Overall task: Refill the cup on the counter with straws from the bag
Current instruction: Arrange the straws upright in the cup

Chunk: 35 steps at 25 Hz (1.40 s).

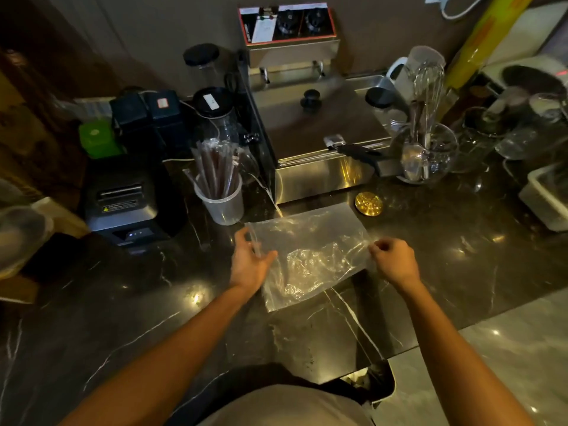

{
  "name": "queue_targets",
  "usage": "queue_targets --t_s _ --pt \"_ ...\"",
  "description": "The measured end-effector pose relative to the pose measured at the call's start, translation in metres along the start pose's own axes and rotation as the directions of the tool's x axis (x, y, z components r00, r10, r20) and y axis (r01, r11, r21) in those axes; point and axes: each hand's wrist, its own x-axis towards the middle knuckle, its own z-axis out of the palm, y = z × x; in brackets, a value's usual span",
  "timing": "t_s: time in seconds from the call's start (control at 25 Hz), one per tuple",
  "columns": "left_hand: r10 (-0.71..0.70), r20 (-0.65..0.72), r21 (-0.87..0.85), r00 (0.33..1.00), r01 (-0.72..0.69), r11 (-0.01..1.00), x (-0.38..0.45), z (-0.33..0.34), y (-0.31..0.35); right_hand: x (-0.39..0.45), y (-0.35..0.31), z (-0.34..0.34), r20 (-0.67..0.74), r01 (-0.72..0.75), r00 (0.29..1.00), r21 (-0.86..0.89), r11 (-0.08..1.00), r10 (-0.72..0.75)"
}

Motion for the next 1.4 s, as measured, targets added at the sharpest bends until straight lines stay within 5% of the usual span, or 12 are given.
queue_targets --t_s 0.16,0.36,0.6,0.72,0.84,0.96,1.2,1.4 --pt "-0.024 0.112 0.071 0.993 0.016 0.997 0.020 0.029 0.001 -0.008 -0.002 0.002 -0.057 0.061 0.995 -0.237 0.969 -0.077" --pt "-0.036 0.162 0.189 0.986 0.005 0.982 0.035 0.038 0.005 -0.013 -0.027 0.033 0.258 0.413 0.906 -0.376 0.829 -0.334" --pt "-0.004 -0.026 0.214 1.000 0.010 0.977 0.033 -0.005 0.000 -0.009 -0.055 0.065 0.425 0.515 0.843 -0.466 0.720 -0.329" --pt "0.074 -0.266 0.124 0.961 -0.042 0.991 0.027 -0.031 0.007 -0.001 -0.086 0.079 0.454 0.522 0.821 -0.347 0.779 -0.347" --pt "0.065 -0.381 -0.056 0.922 -0.093 0.994 0.024 -0.054 0.014 -0.001 -0.131 0.097 0.450 0.400 0.822 -0.022 0.916 -0.348" --pt "0.008 -0.490 -0.175 0.872 -0.107 0.979 0.035 -0.072 0.024 0.000 -0.175 0.117 0.409 0.333 0.833 0.168 0.928 -0.373" --pt "-0.040 -0.295 -0.199 0.955 -0.021 0.980 0.067 -0.109 0.031 0.004 -0.229 0.138 0.388 0.209 0.850 0.373 0.904 -0.356" --pt "0.060 -0.212 -0.168 0.975 -0.097 0.981 0.079 -0.113 0.034 0.003 -0.244 0.142 0.413 0.110 0.866 0.396 0.911 -0.284"
